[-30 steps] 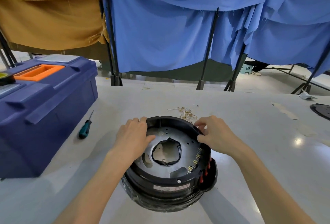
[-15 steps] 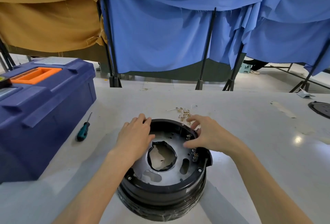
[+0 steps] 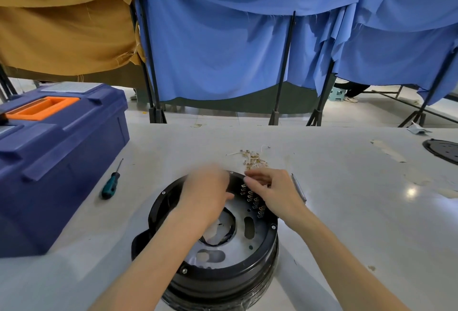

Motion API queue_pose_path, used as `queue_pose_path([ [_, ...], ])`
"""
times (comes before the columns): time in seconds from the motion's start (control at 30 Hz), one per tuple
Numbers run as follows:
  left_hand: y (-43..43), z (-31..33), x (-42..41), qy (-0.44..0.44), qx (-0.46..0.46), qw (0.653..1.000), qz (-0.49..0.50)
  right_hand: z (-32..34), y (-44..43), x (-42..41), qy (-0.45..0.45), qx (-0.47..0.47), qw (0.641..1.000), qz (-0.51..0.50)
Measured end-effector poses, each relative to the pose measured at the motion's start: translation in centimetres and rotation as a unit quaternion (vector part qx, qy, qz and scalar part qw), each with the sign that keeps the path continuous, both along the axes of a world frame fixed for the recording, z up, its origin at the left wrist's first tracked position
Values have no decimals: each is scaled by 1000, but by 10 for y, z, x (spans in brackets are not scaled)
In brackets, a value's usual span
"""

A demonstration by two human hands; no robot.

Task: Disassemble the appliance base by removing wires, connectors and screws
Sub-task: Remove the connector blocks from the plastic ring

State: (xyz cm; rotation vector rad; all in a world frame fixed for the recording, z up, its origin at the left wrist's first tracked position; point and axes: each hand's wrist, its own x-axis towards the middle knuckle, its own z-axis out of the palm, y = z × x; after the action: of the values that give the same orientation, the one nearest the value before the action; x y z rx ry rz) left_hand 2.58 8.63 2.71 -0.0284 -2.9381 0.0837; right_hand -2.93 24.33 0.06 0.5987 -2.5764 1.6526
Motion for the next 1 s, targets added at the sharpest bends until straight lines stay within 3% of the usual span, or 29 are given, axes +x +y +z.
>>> queue_pose_path([
  [0.23, 14, -8, -8, -62, 116, 990, -41, -11, -10, -1, -66, -123, 987, -79],
  [0.47, 14, -15, -11, -29, 113, 992, -48, -5, -6, -7, -133, -158, 976, -74],
  [0.6, 8, -15, -12, -46, 144, 987, -56, -8, -12, -7, -133, -187, 969, -88],
  [0.8, 4, -9, -19, -86, 118, 989, -33, -15, -25, -3, -125, -202, 969, -63],
  [1.0, 6, -24, -12, -39, 90, 995, -32, -17, -25, -4, -139, -203, 968, -59],
])
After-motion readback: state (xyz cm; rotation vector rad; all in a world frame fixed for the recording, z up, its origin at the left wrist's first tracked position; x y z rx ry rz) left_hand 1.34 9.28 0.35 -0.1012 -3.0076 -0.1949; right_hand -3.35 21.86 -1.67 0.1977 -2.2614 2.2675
